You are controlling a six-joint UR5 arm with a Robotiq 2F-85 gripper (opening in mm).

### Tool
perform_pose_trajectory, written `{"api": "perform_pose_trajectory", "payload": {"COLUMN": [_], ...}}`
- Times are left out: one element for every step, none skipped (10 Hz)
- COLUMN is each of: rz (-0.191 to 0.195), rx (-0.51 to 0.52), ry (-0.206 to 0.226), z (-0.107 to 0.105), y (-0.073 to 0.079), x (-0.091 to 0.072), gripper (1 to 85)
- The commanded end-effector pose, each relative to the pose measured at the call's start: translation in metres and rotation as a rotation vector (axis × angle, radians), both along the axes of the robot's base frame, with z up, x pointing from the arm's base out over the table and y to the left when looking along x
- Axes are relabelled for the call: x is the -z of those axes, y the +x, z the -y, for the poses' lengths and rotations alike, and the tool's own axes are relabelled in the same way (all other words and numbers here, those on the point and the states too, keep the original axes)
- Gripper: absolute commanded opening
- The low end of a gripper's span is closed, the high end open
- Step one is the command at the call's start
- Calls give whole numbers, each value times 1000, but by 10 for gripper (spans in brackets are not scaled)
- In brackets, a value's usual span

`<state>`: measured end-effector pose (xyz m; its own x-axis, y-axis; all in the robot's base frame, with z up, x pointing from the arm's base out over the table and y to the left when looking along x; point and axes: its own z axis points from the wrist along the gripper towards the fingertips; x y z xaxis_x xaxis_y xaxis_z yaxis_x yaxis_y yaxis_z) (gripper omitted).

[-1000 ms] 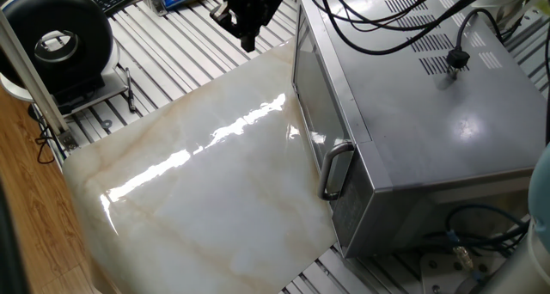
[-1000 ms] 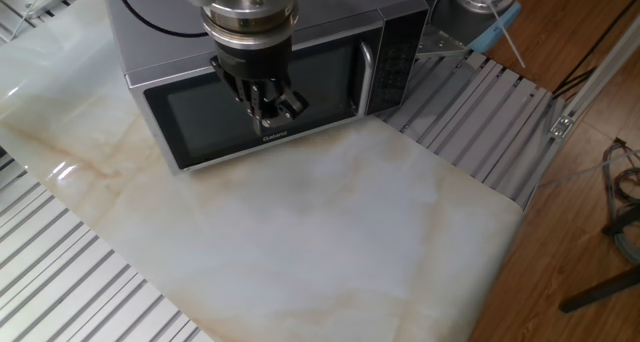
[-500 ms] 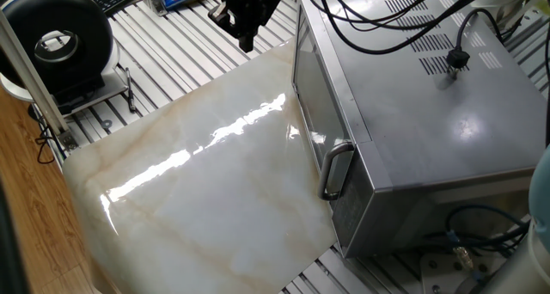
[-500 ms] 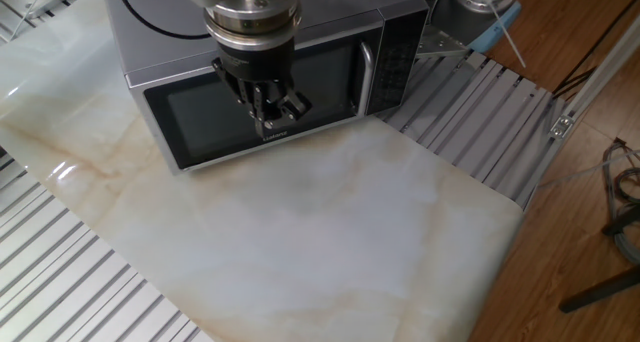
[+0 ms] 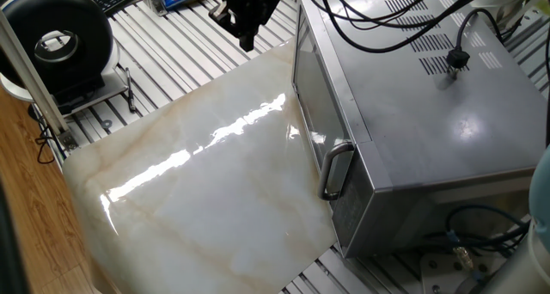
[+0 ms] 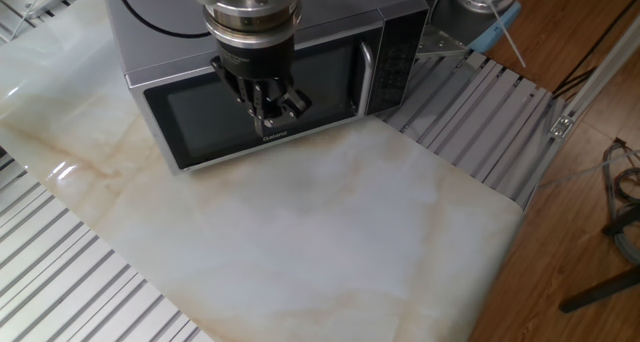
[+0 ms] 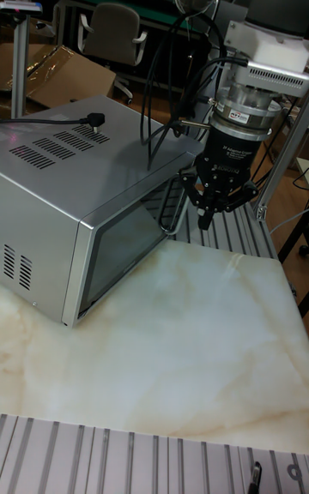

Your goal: Close the microwave door

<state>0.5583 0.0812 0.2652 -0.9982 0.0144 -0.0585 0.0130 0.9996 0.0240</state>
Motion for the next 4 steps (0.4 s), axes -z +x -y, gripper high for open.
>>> {"api": "perform_pose_trajectory", "payload": {"rz": [2,2,2,2], "rx": [-7,-10,-13,-13], "ry": [6,6,1,1], "z": [-1,-1,0,0], "y": [0,0,0,1], "x": [-2,-2,-1,-1], "gripper": [10,10,10,10]}}
